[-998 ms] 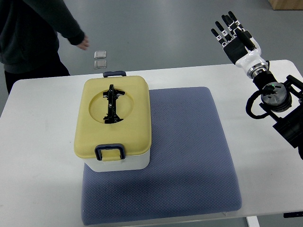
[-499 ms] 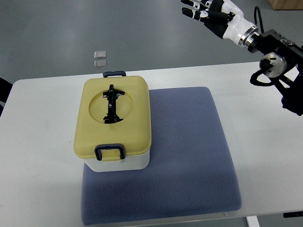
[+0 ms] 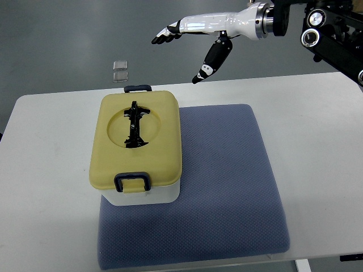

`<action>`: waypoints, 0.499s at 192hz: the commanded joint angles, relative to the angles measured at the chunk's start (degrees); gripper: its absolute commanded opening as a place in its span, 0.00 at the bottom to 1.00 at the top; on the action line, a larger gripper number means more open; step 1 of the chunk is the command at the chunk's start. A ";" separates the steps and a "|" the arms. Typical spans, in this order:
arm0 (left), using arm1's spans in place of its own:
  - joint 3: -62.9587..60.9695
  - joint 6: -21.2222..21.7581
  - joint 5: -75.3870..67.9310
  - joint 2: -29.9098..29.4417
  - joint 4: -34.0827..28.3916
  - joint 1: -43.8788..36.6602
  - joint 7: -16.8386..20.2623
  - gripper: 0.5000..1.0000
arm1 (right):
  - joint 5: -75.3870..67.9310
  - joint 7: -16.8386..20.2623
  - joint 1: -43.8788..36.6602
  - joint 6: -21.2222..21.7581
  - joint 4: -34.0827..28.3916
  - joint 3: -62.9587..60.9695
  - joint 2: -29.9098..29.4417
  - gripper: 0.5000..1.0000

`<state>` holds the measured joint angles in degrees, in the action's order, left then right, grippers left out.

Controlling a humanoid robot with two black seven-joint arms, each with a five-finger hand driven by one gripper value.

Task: Open white storage box with right hand
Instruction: 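Swing the right hand over the yellow lid toward its black handle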

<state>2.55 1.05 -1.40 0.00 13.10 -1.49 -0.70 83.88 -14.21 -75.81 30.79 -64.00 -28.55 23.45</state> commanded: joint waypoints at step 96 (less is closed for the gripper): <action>0.00 0.00 0.00 0.00 0.08 0.00 0.00 1.00 | 2.52 -0.30 2.78 -13.56 -1.13 7.45 -6.84 0.86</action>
<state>2.55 1.05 -1.41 0.00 13.19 -1.49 -0.70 86.36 -14.50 -74.75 18.37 -65.14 -21.01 17.59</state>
